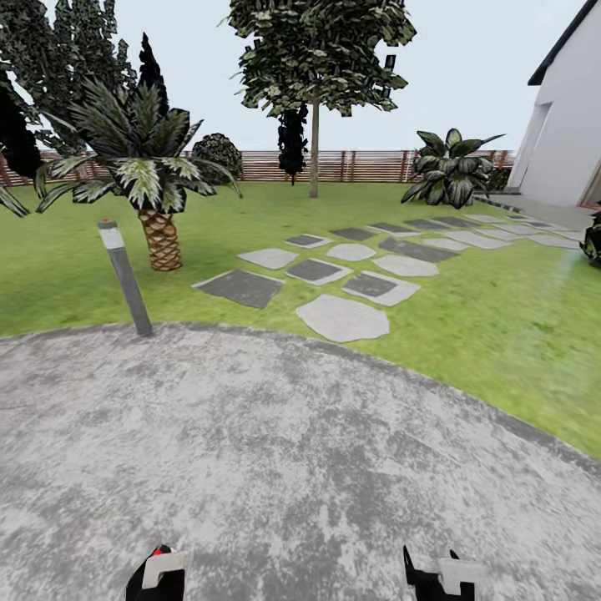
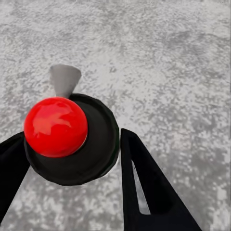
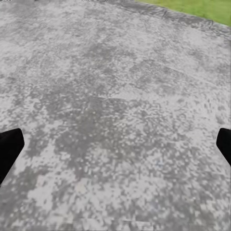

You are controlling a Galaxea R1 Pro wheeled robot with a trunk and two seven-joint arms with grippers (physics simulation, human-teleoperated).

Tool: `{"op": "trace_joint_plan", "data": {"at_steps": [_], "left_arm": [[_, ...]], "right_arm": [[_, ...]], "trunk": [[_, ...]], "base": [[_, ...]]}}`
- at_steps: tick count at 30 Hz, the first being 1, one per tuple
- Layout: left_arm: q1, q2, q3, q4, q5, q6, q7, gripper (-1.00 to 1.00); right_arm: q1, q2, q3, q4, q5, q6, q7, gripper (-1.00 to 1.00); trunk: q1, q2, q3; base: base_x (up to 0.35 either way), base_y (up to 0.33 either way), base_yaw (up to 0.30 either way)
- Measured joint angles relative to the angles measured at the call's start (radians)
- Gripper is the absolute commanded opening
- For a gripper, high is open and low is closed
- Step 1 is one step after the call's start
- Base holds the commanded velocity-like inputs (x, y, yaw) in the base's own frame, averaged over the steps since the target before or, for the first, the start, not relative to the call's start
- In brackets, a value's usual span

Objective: In the garden, pick up the pesticide atomizer on the floor and spray pesticide onto both trees until each tree trunk is fully covered.

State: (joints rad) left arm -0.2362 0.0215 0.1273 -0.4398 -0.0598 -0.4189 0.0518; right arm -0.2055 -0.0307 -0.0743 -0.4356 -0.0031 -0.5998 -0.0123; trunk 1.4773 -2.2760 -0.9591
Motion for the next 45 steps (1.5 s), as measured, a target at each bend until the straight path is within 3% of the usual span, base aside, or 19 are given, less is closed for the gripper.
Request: {"op": "trace_joint_plan", "data": {"at_steps": [45], "left_arm": [[0.0, 0.0, 0.0, 0.001, 0.0, 0.0, 0.0, -1.0]], "right_arm": [[0.0, 0.0, 0.001, 0.002, 0.0, 0.0, 0.0, 1.0]], "trunk": [[0.0, 0.0, 0.0]], "base": [[0.339, 0.0, 0.0]]}}
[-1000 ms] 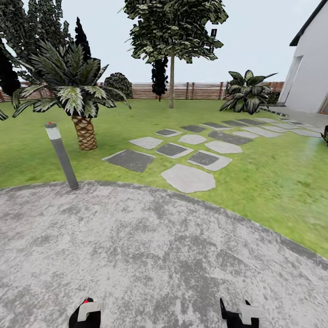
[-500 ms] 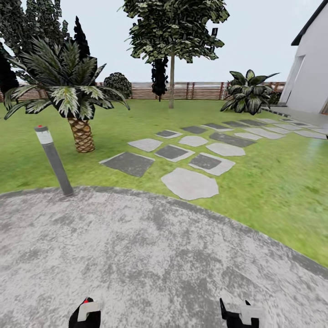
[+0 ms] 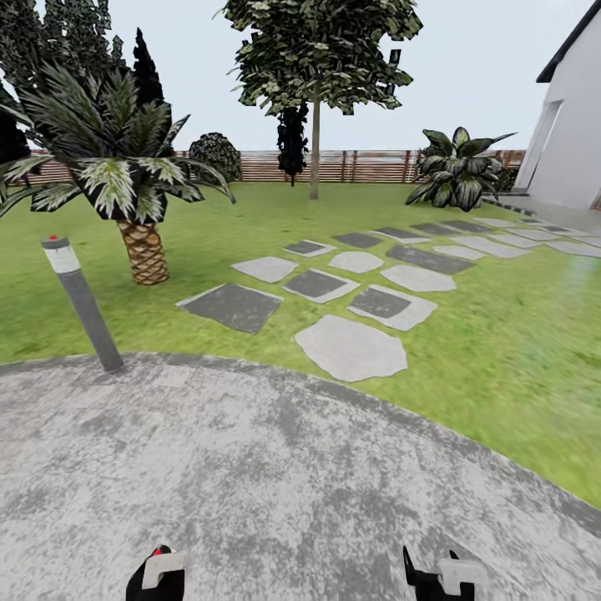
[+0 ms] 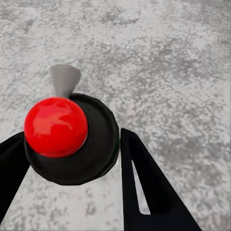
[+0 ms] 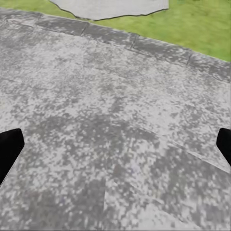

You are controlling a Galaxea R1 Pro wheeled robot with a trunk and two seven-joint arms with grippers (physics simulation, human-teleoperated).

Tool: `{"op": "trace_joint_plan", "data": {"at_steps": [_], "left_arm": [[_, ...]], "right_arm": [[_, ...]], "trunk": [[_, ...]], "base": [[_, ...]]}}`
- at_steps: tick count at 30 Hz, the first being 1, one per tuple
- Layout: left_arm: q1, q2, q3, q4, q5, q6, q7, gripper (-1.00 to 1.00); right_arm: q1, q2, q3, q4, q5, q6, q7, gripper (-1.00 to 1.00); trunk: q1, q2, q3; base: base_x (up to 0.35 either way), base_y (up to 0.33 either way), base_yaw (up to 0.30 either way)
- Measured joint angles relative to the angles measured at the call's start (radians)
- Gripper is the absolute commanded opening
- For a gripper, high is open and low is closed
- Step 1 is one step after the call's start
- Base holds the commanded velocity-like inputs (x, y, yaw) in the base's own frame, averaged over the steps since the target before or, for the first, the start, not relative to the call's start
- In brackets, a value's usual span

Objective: In the garden, pick up the pesticide atomizer on the floor and spray pesticide onto both trees until each tree trunk is fully covered.

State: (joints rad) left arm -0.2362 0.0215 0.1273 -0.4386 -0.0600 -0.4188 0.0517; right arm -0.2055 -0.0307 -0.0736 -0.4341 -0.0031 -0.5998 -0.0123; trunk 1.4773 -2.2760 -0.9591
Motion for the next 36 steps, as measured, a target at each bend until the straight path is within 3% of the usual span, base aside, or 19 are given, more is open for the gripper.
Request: {"op": "trace_joint_plan", "data": {"at_steps": [36], "left_arm": [[0.0, 0.0, 0.0, 0.001, 0.0, 0.0, 0.0, -1.0]], "right_arm": [[0.0, 0.0, -0.001, 0.002, 0.0, 0.0, 0.0, 1.0]], "trunk": [[0.0, 0.0, 0.0]], "base": [[0.339, 0.0, 0.0]]}}
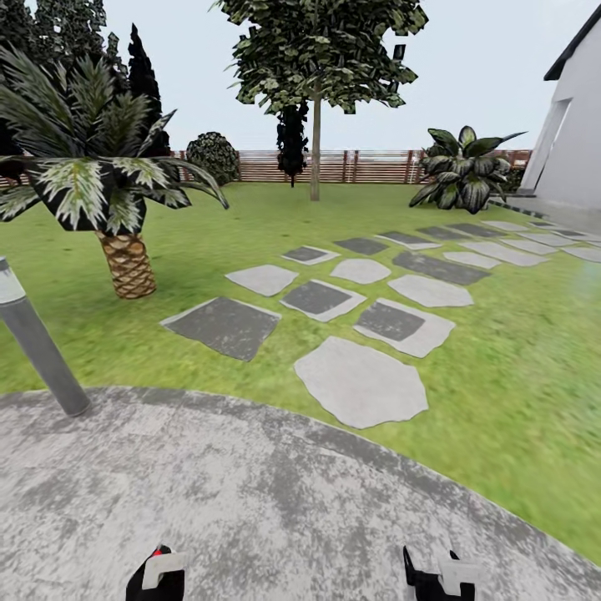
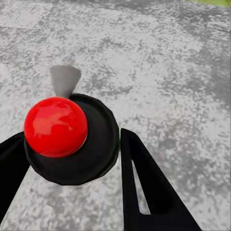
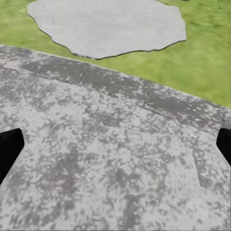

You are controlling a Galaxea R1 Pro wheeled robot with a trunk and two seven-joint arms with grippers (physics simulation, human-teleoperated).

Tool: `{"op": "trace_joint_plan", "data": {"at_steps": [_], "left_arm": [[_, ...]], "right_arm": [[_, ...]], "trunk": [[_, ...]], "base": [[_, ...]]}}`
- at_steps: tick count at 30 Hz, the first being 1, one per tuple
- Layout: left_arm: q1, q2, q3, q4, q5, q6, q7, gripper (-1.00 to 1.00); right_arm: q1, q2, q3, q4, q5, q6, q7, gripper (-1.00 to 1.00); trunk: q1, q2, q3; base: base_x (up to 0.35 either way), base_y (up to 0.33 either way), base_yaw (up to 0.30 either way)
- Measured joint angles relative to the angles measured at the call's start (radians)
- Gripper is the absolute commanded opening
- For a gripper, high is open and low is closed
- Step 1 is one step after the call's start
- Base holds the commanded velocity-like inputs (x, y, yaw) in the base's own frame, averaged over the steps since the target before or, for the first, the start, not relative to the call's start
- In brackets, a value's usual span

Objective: In the garden, pick up the pesticide atomizer on the floor and spray pesticide onto both trees until each tree trunk is fully covered.

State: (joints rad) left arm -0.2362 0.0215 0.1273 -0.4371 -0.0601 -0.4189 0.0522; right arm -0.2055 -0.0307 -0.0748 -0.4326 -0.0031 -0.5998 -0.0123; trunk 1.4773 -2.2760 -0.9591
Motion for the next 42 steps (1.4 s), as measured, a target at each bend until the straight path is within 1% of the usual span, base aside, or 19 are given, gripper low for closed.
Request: {"op": "trace_joint_plan", "data": {"at_steps": [42], "left_arm": [[0.0, 0.0, 0.0, 0.0, 0.0, 0.0, 0.0, -1.0]], "right_arm": [[0.0, 0.0, 0.0, 0.0, 0.0, 0.0, 0.0, 1.0]], "trunk": [[0.0, 0.0, 0.0]], "base": [[0.339, 0.0, 0.0]]}}
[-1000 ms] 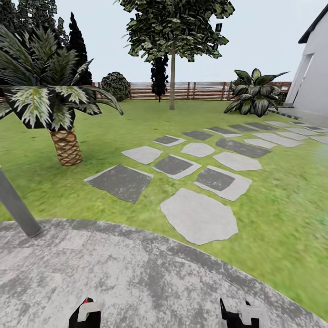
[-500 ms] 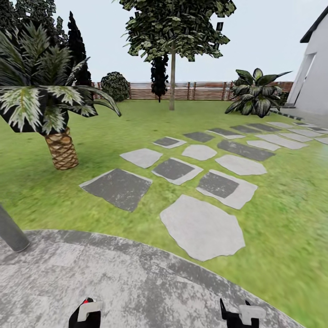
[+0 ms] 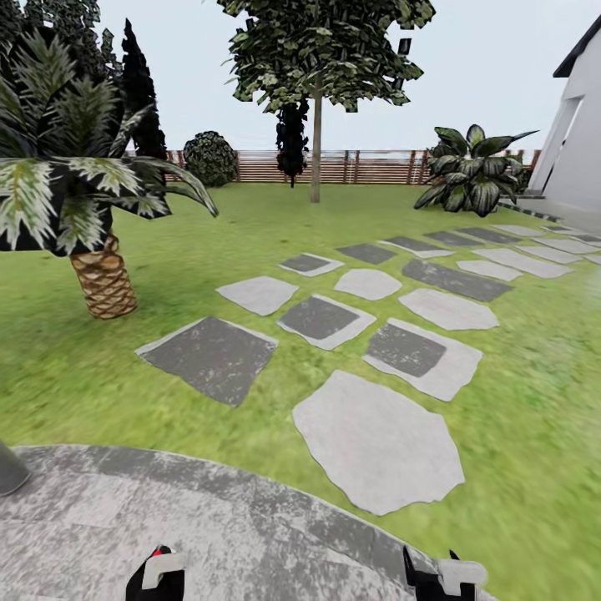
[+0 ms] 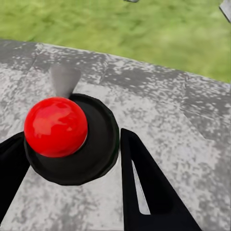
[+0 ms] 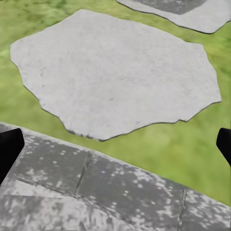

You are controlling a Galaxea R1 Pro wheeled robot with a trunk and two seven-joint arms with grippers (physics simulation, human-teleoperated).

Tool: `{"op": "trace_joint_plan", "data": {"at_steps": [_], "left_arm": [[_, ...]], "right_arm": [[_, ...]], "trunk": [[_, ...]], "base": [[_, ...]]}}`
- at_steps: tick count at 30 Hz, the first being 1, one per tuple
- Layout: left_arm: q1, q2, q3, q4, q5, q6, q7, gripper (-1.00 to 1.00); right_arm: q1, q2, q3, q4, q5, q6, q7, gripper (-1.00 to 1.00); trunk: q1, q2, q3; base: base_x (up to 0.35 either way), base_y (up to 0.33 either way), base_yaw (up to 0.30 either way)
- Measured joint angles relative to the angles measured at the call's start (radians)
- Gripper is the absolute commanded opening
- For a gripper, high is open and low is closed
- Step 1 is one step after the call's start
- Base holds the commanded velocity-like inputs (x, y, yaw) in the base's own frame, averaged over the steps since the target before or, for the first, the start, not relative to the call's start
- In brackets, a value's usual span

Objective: In the garden, pick up the pesticide atomizer on the floor and spray pesticide onto both trees until each tree trunk is fully covered.

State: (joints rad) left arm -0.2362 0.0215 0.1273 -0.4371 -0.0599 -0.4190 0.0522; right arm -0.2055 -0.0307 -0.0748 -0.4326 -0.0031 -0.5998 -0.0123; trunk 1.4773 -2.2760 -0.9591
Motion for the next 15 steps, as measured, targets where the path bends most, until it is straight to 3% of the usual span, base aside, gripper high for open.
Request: {"op": "trace_joint_plan", "data": {"at_steps": [15], "left_arm": [[0.0, 0.0, 0.001, 0.0, 0.0, 0.0, 0.0, -1.0]], "right_arm": [[0.0, 0.0, 0.0, 0.0, 0.0, 0.0, 0.0, 1.0]], "trunk": [[0.0, 0.0, 0.0]], "base": [[0.339, 0.0, 0.0]]}}
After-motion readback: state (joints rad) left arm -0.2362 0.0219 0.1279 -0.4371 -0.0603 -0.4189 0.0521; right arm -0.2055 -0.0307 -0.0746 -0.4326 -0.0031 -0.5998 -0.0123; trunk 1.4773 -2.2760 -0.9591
